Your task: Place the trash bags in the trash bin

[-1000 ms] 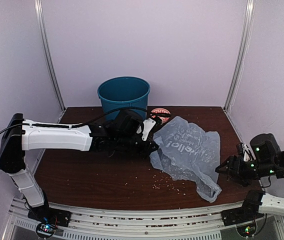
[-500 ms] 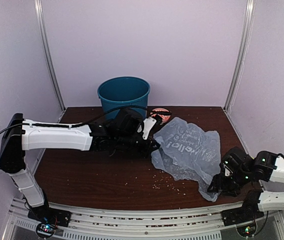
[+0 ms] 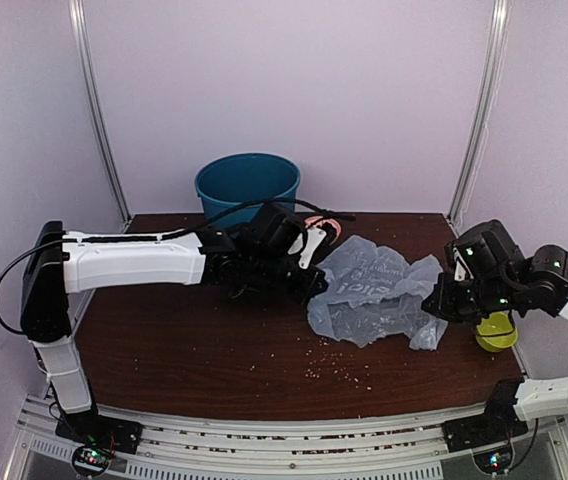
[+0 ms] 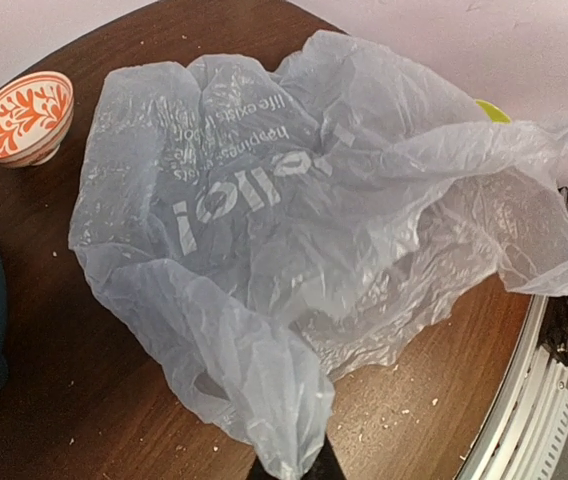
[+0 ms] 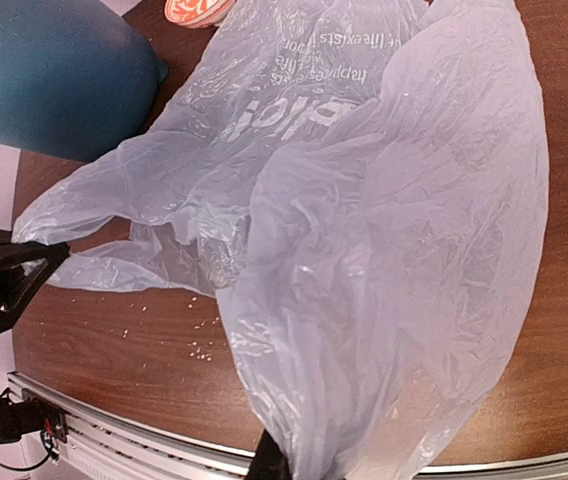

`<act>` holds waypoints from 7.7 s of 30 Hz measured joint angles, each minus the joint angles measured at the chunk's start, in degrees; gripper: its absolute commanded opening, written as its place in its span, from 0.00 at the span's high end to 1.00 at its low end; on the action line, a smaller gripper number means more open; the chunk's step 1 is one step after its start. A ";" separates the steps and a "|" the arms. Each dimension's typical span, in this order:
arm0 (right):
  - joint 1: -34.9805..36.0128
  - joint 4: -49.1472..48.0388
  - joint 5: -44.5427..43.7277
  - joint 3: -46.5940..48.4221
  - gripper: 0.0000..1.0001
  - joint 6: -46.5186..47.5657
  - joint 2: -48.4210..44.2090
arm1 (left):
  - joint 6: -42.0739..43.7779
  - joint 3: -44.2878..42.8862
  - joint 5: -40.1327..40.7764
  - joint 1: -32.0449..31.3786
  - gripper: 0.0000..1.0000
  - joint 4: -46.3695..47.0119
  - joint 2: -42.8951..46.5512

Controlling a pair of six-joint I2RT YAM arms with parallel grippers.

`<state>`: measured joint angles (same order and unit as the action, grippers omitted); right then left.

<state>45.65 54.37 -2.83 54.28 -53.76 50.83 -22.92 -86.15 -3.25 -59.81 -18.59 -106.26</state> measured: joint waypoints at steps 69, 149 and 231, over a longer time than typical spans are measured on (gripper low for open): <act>-19.28 -15.85 -9.79 6.27 1.00 8.94 5.73 | -0.09 -32.89 3.02 4.13 1.00 -17.27 -13.29; -22.21 -27.69 -3.78 65.55 1.00 27.63 16.61 | 23.41 -45.62 4.92 0.13 1.00 19.26 0.98; -21.22 -28.00 6.93 25.46 1.00 17.29 5.38 | 12.39 -22.93 18.73 -1.66 1.00 7.74 7.78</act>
<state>24.43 26.37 4.10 79.75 -36.47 56.21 -10.52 -109.08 15.49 -61.47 -10.85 -98.48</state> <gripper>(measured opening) 0.009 0.002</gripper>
